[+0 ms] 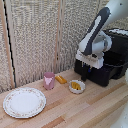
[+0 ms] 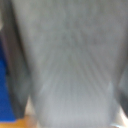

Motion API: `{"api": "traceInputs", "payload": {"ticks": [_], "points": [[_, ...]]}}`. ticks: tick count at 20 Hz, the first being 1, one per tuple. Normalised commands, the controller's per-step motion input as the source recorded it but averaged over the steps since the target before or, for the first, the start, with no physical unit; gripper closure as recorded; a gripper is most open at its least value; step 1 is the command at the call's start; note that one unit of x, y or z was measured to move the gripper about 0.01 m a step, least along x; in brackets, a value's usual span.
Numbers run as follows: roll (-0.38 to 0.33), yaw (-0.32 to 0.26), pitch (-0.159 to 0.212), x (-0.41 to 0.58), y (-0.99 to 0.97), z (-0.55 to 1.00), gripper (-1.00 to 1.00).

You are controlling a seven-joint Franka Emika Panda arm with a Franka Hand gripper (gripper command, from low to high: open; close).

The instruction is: Carefully navigate your gripper to the air fryer's handle. Confidently seize the handle using your gripper. Gradually bring the handle toward yourself to access the air fryer.

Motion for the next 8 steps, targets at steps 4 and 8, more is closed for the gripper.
{"api": "traceInputs", "payload": {"ticks": [4,8], "points": [[-0.002,-0.065,-0.024,-0.002,0.01,0.6,-1.0],[-0.018,-0.035,0.035,0.0,0.04,0.72,-1.0]]}}
